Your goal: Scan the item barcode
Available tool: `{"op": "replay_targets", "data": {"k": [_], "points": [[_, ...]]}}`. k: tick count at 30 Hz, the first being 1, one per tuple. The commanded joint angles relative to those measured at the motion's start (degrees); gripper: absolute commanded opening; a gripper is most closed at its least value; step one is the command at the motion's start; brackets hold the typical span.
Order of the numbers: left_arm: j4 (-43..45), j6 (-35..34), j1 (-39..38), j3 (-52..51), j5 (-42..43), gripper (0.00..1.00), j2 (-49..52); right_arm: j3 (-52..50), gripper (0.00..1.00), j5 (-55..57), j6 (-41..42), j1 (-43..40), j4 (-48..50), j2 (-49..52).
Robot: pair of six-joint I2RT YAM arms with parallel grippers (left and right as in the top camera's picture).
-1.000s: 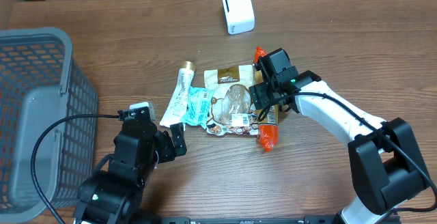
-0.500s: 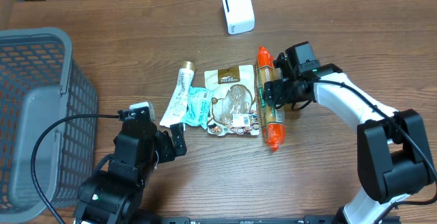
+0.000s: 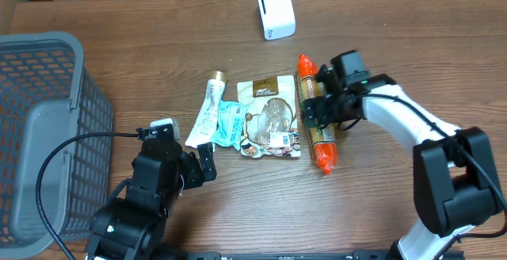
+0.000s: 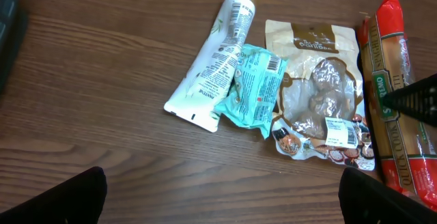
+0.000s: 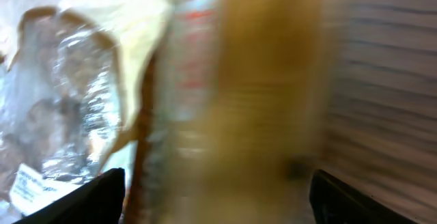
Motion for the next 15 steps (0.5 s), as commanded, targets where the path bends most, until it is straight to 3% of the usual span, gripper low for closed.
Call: {"op": "replay_targets", "data": {"k": [1, 6, 11, 15], "points": [[0.04, -0.98, 0.00, -0.31, -1.01, 1.00, 0.04, 0.63, 0.86, 6.08, -0.85, 3.45, 0.50, 0.39], [0.04, -0.98, 0.00, -0.31, -0.98, 1.00, 0.04, -0.50, 0.86, 15.23, -0.85, 5.57, 0.90, 0.39], [0.04, -0.98, 0.00, -0.31, -0.98, 1.00, 0.04, -0.57, 0.78, 17.29, -0.92, 5.55, 1.16, 0.39], [0.04, -0.98, 0.00, -0.31, -0.98, 1.00, 0.04, -2.69, 0.77, 17.20, -0.87, 5.55, 2.51, 0.39]]}}
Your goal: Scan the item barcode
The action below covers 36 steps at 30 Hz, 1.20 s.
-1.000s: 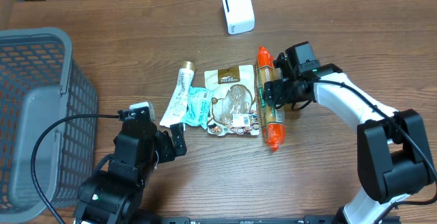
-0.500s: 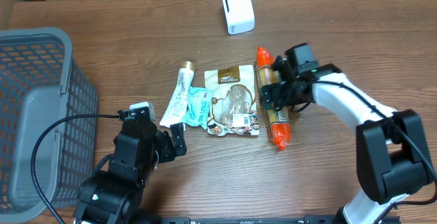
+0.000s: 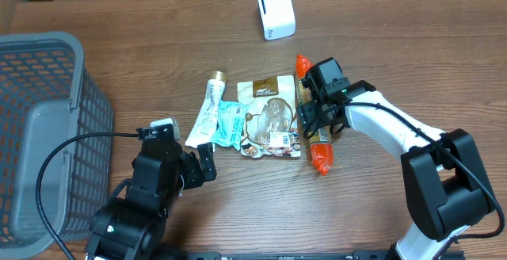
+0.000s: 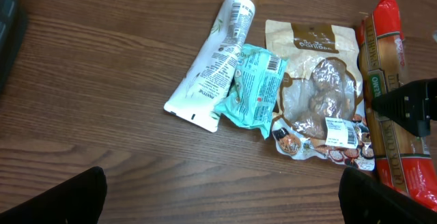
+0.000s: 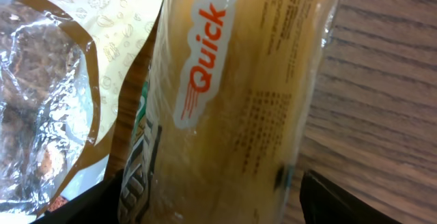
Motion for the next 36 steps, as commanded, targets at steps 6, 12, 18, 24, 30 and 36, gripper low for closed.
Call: {"op": "replay_targets", "data": {"k": [6, 12, 18, 24, 30, 36], "points": [[0.04, -0.98, 0.00, -0.31, -1.01, 1.00, 0.04, -3.32, 0.54, -0.79, -0.02, 0.02, -0.13, 0.39], [0.04, -0.98, 0.00, -0.31, -1.01, 1.00, 0.04, -2.14, 0.27, -1.81, 2.51, 0.04, -2.23, 0.37], [0.04, -0.98, 0.00, -0.31, -1.01, 1.00, 0.04, 9.79, 0.04, 1.27, 5.68, -0.22, -15.78, 0.37], [0.04, -0.98, 0.00, -0.31, -1.01, 1.00, 0.04, 21.20, 0.04, 22.49, 22.53, -0.04, -30.75, 0.37], [0.04, -0.98, 0.00, -0.28, -1.01, 1.00, 0.04, 16.20, 0.04, 40.50, 37.66, -0.04, -32.44, 0.44], [0.04, -0.98, 0.00, -0.31, -0.98, 1.00, 0.04, 7.96, 0.04, 41.72, 37.38, -0.04, -26.08, 2.10]]}}
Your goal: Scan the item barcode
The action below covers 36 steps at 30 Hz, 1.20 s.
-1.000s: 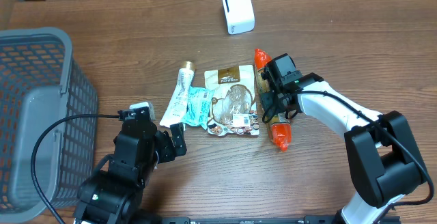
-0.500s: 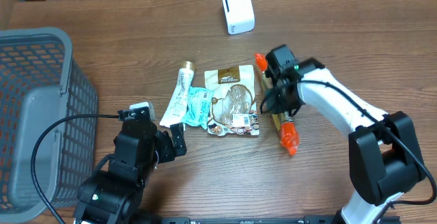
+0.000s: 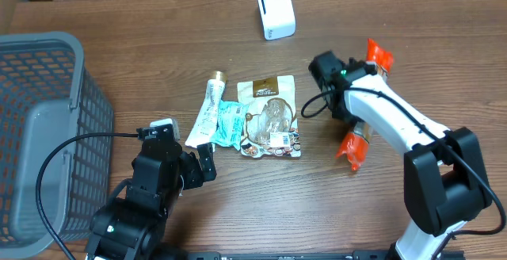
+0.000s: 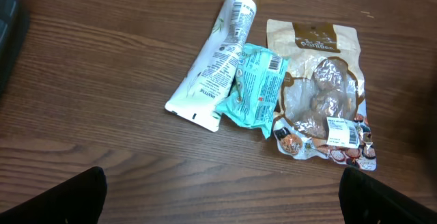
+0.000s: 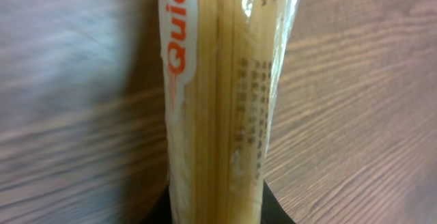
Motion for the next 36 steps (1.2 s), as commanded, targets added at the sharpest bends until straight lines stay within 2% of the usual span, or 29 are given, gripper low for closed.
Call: {"op": "replay_targets", "data": {"k": [1, 4, 6, 11, 14, 21, 25, 30, 34, 36], "points": [[0.20, -0.96, 0.00, -0.31, -0.81, 1.00, 0.04, -1.92, 0.04, 6.86, 2.78, 0.07, 1.81, 0.96], [0.20, -0.96, 0.00, -0.31, -0.81, 1.00, 0.04, -2.16, 0.04, 2.91, -2.80, 0.07, 4.90, 3.17], [0.20, -0.96, 0.00, -0.31, -0.79, 1.00, 0.04, -2.16, 0.04, -4.02, -8.74, 0.07, 8.02, 3.98], [0.20, -0.96, 0.00, -0.31, -0.81, 1.00, 0.04, -1.49, 0.21, -21.20, -18.08, 0.07, 10.86, 4.09], [0.20, -0.96, 0.00, -0.31, -0.81, 1.00, 0.04, 0.63, 0.35, -27.52, -19.41, 0.07, 9.03, 4.04], [0.20, -0.94, 0.00, -0.31, -0.79, 1.00, 0.04, 12.48, 0.53, -31.28, -19.34, -1.29, -2.43, 3.72], [0.20, -0.96, 0.00, -0.31, -0.81, 1.00, 0.04, 17.77, 0.59, -33.97, -19.39, -1.99, -6.67, 3.67], [0.20, -0.96, 0.00, -0.31, -0.81, 1.00, 0.09, 16.46, 0.59, -39.19, -19.37, -3.32, -7.50, 3.91], [0.20, -0.96, 0.00, -0.31, -0.81, 1.00, 0.09, 10.80, 0.49, -41.07, -19.37, -3.50, -4.11, 3.91], [0.20, -0.96, 0.00, -0.31, -0.81, 1.00, 0.09, 6.64, 0.40, -41.13, -19.37, -3.39, -0.50, 3.91]]}}
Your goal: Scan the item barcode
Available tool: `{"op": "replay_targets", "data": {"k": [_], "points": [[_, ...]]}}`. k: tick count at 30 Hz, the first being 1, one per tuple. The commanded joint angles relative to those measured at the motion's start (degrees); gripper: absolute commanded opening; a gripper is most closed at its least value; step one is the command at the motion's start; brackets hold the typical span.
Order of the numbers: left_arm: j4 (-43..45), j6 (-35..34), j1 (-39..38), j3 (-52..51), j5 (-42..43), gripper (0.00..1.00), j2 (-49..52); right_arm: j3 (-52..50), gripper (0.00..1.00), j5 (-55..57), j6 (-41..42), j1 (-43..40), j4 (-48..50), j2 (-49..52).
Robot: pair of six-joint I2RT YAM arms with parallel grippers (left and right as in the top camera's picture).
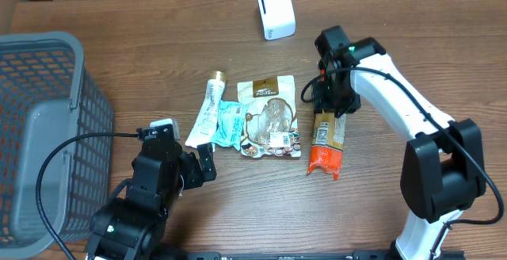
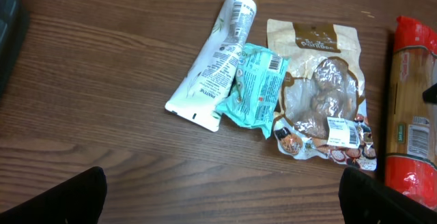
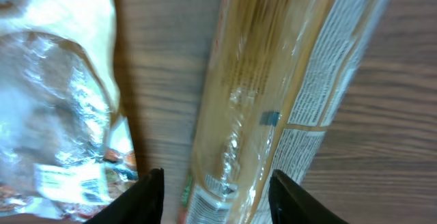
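Note:
The long spaghetti packet [image 1: 325, 137] with red ends lies flat on the table right of the brown snack pouch [image 1: 271, 125]. A white printed label faces up on it [image 2: 416, 134]. My right gripper [image 1: 329, 95] hovers over its far end. In the right wrist view the gripper [image 3: 217, 183] is open, a finger on each side of the packet [image 3: 273, 94]. The white scanner [image 1: 276, 11] stands at the far edge. My left gripper [image 2: 218, 203] rests open near the front, nothing between its fingers.
A white tube [image 1: 207, 109] and a teal packet [image 1: 230, 122] lie left of the pouch. A grey mesh basket [image 1: 47, 78] fills the left side. My left arm [image 1: 154, 189] sits at the front left.
The right gripper was shut on the spaghetti packet, held out to the right away from the pouch. The packet now lies beside the pouch with another face up, and the jaws stand apart.
The packet first lay beside the pouch with my right gripper open over it. Then the open jaws were down around it. Then they were shut on it, off to the right. Now it lies by the pouch, turned over and released. The left arm stayed still.

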Motion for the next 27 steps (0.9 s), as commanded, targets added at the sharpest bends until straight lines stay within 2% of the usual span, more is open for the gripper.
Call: {"op": "replay_targets", "data": {"k": [1, 2, 3, 8, 12, 15, 18, 19, 21, 23, 27], "points": [[0.20, -0.96, 0.00, -0.26, -0.79, 1.00, 0.09, -6.40, 0.34, -2.03, -0.04, -0.04, 3.89, -0.13], [0.20, -0.96, 0.00, -0.26, -0.81, 1.00, 0.09, -8.35, 0.27, -2.03, -0.04, -0.04, 5.75, -0.13], [0.20, -0.96, 0.00, -0.26, -0.81, 1.00, 0.09, -10.25, 0.24, -2.01, -0.04, -0.04, 7.74, -0.13], [0.22, -0.96, 0.00, -0.26, -0.79, 1.00, 0.09, -15.85, 0.14, -2.08, -0.07, -0.26, 14.93, -0.13], [0.20, -0.96, 0.00, -0.26, -0.81, 1.00, 0.09, -13.86, 0.16, -2.69, -0.17, -0.35, 13.27, -0.68], [0.20, -0.96, 0.00, -0.26, -0.81, 0.99, 0.09, -9.77, 0.29, -3.87, -0.33, -0.90, 9.66, -2.08], [0.20, -0.96, 0.00, -0.26, -0.81, 1.00, 0.09, -6.14, 0.31, -6.03, -1.90, -2.40, 7.17, -4.87], [0.20, -0.96, 0.00, -0.26, -0.81, 0.99, 0.09, -5.38, 0.35, -6.99, -2.80, -3.08, 6.67, -5.97], [0.20, -0.94, 0.00, -0.26, -0.81, 1.00, 0.09, -4.48, 0.50, -8.48, -3.58, -5.11, 5.88, -8.15], [0.20, -0.96, 0.00, -0.26, -0.81, 1.00, 0.09, -4.46, 0.59, -9.97, -5.60, -8.48, 5.07, -9.62], [0.20, -0.96, 0.00, -0.26, -0.81, 1.00, 0.09, -6.45, 0.67, -16.04, -11.04, -14.73, 5.01, -9.35]]}}
